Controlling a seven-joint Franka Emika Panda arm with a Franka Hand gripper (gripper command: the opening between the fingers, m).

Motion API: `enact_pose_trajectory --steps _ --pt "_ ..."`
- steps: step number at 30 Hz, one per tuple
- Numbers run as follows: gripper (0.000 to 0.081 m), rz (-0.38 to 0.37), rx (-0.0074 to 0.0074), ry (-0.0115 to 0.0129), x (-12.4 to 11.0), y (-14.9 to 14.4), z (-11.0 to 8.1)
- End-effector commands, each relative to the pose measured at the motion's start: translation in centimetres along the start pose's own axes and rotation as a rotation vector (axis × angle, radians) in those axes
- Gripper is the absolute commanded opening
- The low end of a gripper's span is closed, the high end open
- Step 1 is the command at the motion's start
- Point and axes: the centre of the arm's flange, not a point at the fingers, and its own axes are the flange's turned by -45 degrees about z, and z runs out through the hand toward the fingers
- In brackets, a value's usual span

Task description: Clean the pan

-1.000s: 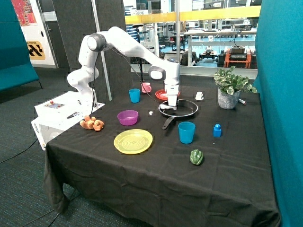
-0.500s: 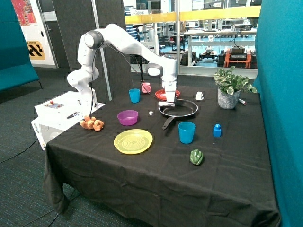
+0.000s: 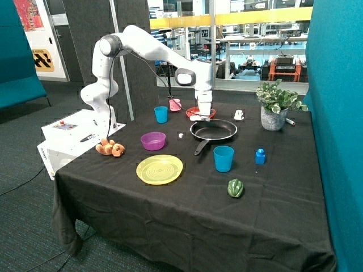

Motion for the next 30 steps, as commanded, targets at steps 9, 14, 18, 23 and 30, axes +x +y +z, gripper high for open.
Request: enact_pose_trajectory --steps 9,14,18,23,30 --pt "0.0 -0.032 0.0012 -0.0078 -1.0 -0.6 -4.2" --pt "0.0 -0.038 0.0012 -0.0078 -1.7 -0.6 -5.1" --pt "0.0 -0.042 0.0012 -0.0078 -2.0 -0.5 -5.4" --pt "0.0 -0.05 0.0013 -0.0077 -2.6 -0.7 -5.6" --pt "0.0 -0.057 0.0013 -0.0077 -3.2 -1.3 -5.7"
